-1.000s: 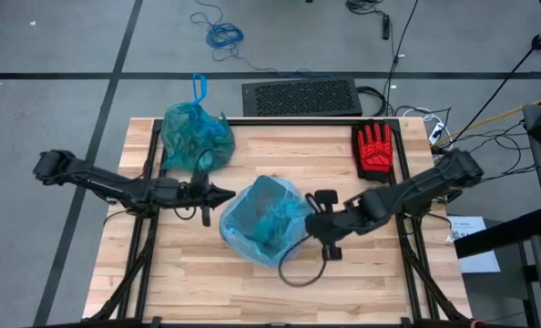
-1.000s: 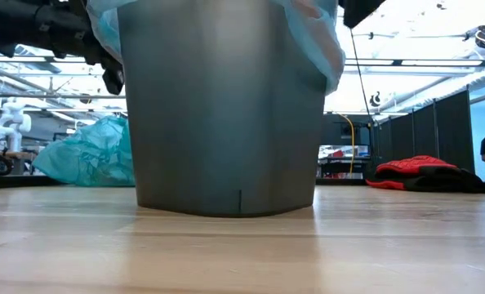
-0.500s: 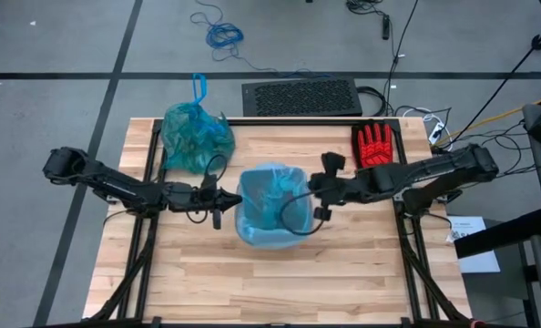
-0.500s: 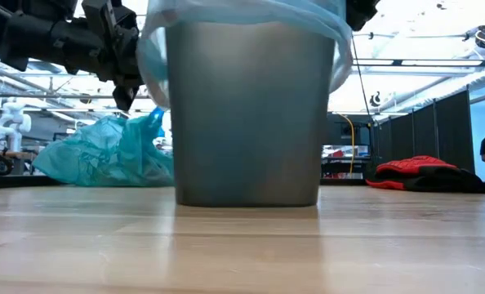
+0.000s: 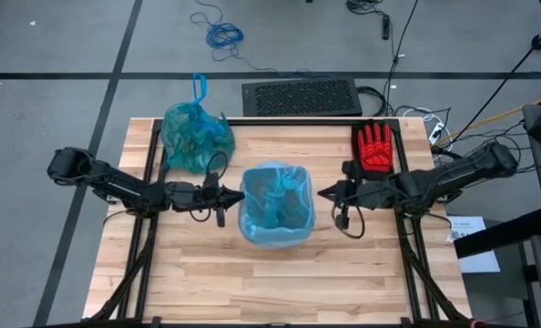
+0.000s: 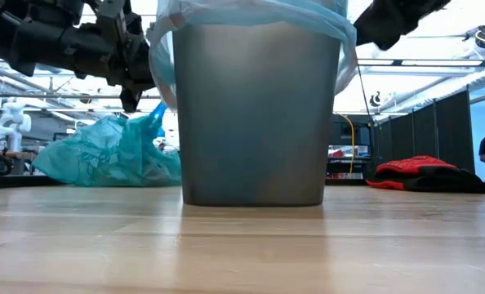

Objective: Place trash/remove bag and relplace
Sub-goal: Insert the blue trash bag into the trash bin, then return to Home Position

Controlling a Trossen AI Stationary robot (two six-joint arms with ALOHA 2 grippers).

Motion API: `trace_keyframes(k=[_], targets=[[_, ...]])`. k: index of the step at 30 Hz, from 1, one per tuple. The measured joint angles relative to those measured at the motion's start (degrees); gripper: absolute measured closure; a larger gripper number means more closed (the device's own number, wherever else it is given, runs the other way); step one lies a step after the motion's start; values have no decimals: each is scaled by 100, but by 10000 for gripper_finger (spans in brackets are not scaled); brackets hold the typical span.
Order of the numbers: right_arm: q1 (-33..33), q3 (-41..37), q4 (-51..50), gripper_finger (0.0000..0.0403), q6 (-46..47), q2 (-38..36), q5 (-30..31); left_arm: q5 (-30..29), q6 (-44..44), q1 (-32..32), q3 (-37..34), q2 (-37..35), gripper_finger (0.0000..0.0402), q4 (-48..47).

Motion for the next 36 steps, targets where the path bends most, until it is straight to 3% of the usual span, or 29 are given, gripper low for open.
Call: trace_keyframes(k=[3, 8, 14, 18, 22, 27, 31, 33, 36], targets=[[-124, -390, 896, 403, -206, -68, -265, 16, 29, 120, 2, 0, 402, 65], [-311, -522, 1290, 403, -378, -32, -466, 228, 88, 260, 62, 0, 402, 91], [-376, -522, 1355, 403, -677, -126, -587, 306, 612, 325, 142, -10, 402, 85], [-371, -539, 876, 403, -729, -530, -605, 304, 1274, 318, 103, -447, 402, -267], [-385, -999, 1113, 403, -937, -1261, -620, 169, 1655, 320, -97, -1179, 402, -902], [-619, -2152, 1807, 403, -1225, -2706, -906, 153, 2237, 362, -588, -2042, 402, -1161], [-1036, -2993, 2519, 403, -1455, -3889, -1410, 115, 2272, 943, -1114, -2759, 402, -1017], [-1334, -3179, 2598, 403, -1491, -4292, -1696, 386, 2284, 1355, -1297, -2939, 402, -956], [-1842, -3235, 2574, 403, -1512, -4594, -2205, 1270, 2377, 2053, -1342, -3045, 402, -755]])
